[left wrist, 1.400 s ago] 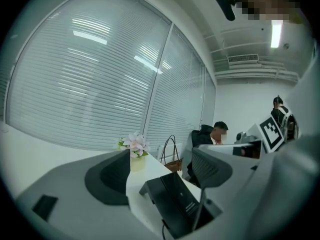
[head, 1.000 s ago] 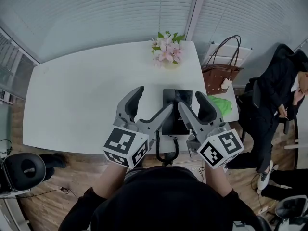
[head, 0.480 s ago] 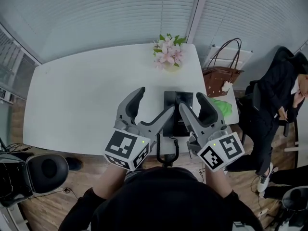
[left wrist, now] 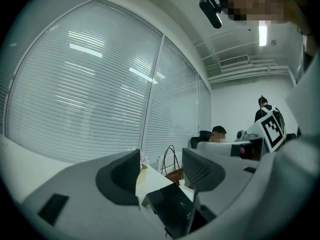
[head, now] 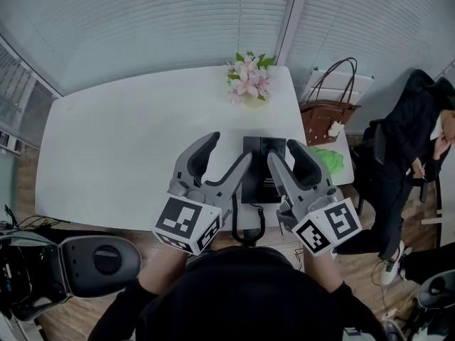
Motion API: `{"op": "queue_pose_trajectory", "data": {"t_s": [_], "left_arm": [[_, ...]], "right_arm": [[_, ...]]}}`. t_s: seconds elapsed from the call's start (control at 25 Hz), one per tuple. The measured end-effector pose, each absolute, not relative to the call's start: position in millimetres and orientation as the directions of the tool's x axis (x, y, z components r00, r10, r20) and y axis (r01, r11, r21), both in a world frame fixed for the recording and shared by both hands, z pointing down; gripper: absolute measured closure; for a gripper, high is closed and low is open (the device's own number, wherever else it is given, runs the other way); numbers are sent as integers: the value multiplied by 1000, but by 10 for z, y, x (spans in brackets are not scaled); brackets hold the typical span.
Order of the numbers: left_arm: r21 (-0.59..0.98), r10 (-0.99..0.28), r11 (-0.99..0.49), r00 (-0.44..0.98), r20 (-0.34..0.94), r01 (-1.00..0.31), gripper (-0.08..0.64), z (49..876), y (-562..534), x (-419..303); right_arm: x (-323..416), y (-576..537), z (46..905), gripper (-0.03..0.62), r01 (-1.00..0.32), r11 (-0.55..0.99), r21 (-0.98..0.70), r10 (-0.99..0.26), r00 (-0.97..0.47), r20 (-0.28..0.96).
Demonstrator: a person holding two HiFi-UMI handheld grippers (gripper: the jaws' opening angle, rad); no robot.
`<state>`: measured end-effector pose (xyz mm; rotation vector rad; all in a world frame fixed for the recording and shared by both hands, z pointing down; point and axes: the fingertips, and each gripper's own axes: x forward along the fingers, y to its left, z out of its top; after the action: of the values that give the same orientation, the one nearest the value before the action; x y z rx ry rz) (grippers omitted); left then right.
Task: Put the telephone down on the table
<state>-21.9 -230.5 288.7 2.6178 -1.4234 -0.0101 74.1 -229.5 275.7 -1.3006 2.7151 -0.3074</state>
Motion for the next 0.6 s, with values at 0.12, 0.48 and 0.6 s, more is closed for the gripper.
{"op": "queue_pose_trajectory", "data": {"t_s": [0.12,0.48,0.6], "left_arm": [[138,-839,-528,540,66,-838,316,2881,-2306,-232],[129,-841,-530,539,45,-838,386,2889,-2283,-212],[125,-843,-529,537,40,-839,405,2853,-2258,-209]], "right_arm": [[741,-2284,2745,428,-756,615,-223,-779,-626,-27],[760,-2271,2756,480,-760,614,-212,-783,-621,-42],[769,-2253,2729,491,-762,611,-215,-786,-617,-45]]}}
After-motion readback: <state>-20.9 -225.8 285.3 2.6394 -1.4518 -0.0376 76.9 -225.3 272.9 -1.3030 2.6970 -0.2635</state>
